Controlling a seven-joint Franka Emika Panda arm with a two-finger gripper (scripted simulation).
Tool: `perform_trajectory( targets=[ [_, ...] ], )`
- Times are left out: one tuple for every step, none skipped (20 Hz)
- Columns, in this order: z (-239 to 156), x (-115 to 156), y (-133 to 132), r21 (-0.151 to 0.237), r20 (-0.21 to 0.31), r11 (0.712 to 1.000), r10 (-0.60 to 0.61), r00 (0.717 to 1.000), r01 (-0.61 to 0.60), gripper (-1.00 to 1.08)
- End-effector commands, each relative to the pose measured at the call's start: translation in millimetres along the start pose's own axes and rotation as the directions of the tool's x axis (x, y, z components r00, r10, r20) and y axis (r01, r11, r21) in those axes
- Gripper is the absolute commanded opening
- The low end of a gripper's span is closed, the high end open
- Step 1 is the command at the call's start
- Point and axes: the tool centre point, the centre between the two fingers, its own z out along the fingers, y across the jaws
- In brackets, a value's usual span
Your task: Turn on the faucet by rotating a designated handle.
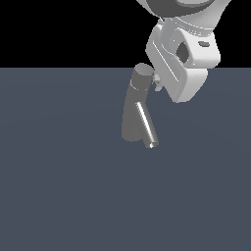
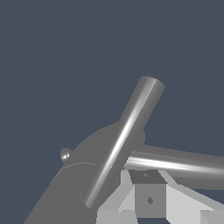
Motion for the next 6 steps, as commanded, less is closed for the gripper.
perform_trajectory(
  targets=[
    [-4,36,7,-0.004,-0.041,0.999,0.048,0.998,-0.048,-1.0],
    [-4,40,5,-0.004,-0.042,0.999,0.049,0.998,-0.049,-1.0],
    [-4,43,4,-0.004,-0.043,0.999,0.051,0.998,-0.051,-1.0],
    [-4,46,3,-0.004,-0.044,0.999,0.052,0.998,-0.052,-1.0],
    [-5,50,1,-0.005,-0.045,0.999,0.054,0.998,-0.054,-1.0],
    [-5,50,1,-0.005,-0.045,0.999,0.054,0.998,-0.054,-1.0]
  ],
)
